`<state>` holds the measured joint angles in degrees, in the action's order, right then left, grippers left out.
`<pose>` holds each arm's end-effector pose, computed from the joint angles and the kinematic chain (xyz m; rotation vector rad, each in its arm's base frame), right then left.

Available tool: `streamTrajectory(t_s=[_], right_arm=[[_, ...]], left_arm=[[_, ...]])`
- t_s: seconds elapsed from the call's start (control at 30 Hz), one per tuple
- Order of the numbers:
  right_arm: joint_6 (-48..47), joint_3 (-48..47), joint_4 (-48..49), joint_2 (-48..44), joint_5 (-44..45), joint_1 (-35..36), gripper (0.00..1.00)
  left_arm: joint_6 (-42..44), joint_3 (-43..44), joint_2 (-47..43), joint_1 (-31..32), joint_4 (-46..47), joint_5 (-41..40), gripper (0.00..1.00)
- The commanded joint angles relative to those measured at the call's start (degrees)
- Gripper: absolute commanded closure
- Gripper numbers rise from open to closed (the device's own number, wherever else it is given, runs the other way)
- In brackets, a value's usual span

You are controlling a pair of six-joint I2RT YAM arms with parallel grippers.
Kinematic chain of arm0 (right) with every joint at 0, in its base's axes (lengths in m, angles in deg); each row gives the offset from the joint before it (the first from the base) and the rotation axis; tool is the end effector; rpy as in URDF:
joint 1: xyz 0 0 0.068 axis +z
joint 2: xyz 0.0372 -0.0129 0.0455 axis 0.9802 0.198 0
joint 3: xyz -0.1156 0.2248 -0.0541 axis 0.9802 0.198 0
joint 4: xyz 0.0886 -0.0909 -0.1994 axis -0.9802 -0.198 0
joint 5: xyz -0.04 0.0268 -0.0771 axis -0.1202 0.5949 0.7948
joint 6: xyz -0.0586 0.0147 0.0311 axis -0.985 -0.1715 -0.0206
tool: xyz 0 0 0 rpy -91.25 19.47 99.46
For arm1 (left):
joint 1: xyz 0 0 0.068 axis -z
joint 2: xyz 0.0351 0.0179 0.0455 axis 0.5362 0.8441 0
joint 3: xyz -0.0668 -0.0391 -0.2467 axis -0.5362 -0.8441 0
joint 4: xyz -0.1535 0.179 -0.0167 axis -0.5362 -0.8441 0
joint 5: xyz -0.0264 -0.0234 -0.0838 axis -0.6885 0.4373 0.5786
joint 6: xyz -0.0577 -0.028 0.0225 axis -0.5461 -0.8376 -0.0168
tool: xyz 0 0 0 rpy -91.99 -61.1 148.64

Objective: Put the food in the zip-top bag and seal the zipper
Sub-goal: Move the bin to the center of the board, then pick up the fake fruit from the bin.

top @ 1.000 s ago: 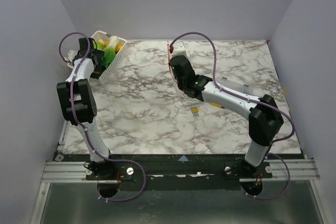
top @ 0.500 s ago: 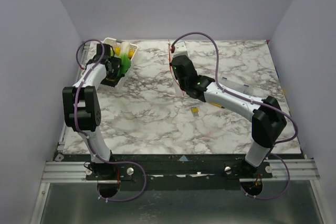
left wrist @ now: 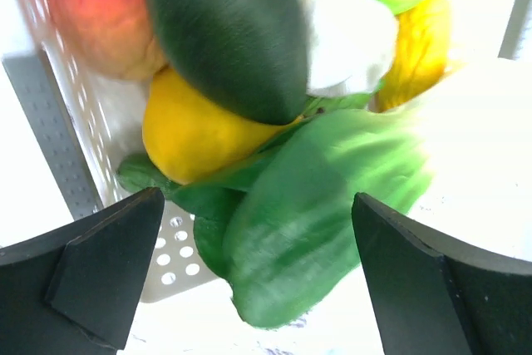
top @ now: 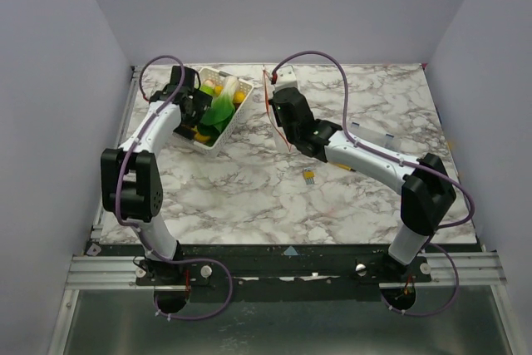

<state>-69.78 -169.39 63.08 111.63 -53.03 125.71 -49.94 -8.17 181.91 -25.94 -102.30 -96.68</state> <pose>0.2917 0.2683 0.2994 -0.3371 1.8492 -0.0060 0.3556 -0.0329 0.2276 -1.5229 2.1157 -0.3607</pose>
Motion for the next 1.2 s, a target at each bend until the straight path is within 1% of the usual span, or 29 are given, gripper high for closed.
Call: streamTrajectory(t_s=[0.0, 0.03, 0.13, 0.2, 0.27, 0.4, 0.5, 0.57, 0.67, 0.77, 0.9, 0.97, 1.03, 1.13, 1.17], right_arm=[[0.7, 0.7, 0.8, -1.6, -1.4, -0.3, 0.99], [0.7, 0.7, 0.8, -1.6, -1.4, -0.3, 0.99], [0.6, 0.8, 0.9, -1.8, -1.4, -0.2, 0.99], [0.6, 1.0, 1.0, -1.9, -1.4, -0.3, 0.99], [0.6, 1.1, 1.0, -2.1, -1.6, -0.3, 0.99], [0.7, 1.2, 1.2, -2.2, -1.8, -0.3, 0.99], [0.6, 1.1, 1.1, -2.0, -1.7, -0.3, 0.99], [0.5, 1.0, 0.8, -1.8, -1.7, -0.2, 0.99], [0.4, 1.0, 0.6, -1.8, -1.4, -0.3, 0.99], [0.2, 0.9, 0.5, -1.6, -1.4, -0.2, 0.99], [0.1, 0.8, 0.5, -1.3, -1.3, -0.2, 0.99], [-0.1, 0.7, 0.3, -1.2, -1.2, -0.2, 0.99], [-0.1, 0.5, -0.2, -1.2, -1.1, -0.2, 0.99], [0.2, 0.3, -0.7, -1.4, -1.6, -0.2, 0.99], [0.3, 0.1, -0.9, -1.4, -1.6, -0.2, 0.99]], left_arm=[[17.5, 5.7, -3.9, -0.4, -4.1, -8.6, 0.02], [21.8, 6.0, -4.3, -0.5, -3.7, -9.5, 0.01], [30.5, 7.0, -5.0, -0.7, -3.6, -10.9, 0.02], [32.0, 8.2, -5.0, -1.2, -5.4, -11.9, 0.01], [32.8, 8.5, -5.0, -2.3, -4.4, -9.1, 0.02], [27.8, 11.0, -2.1, -5.3, -4.2, -1.1, 0.01], [23.3, 13.5, 1.3, -6.0, -3.5, 0.6, 0.02], [19.9, 14.8, 3.5, -8.2, -3.6, 2.4, 0.02], [14.7, 15.3, 6.6, -9.1, -2.4, 7.0, 0.02], [10.4, 15.4, 8.7, -9.1, -3.0, 9.4, 0.04], [6.4, 13.0, 10.1, -9.1, -1.0, 10.3, 0.11], [5.2, 13.7, 11.3, -9.2, -2.5, 10.4, 0.12], [4.6, 14.3, 12.1, -9.2, -3.7, 8.7, 0.13], [3.4, 13.1, 12.2, -9.2, -3.7, 8.3, 0.14], [3.4, 12.9, 12.4, -9.2, -3.3, 6.7, 0.17]])
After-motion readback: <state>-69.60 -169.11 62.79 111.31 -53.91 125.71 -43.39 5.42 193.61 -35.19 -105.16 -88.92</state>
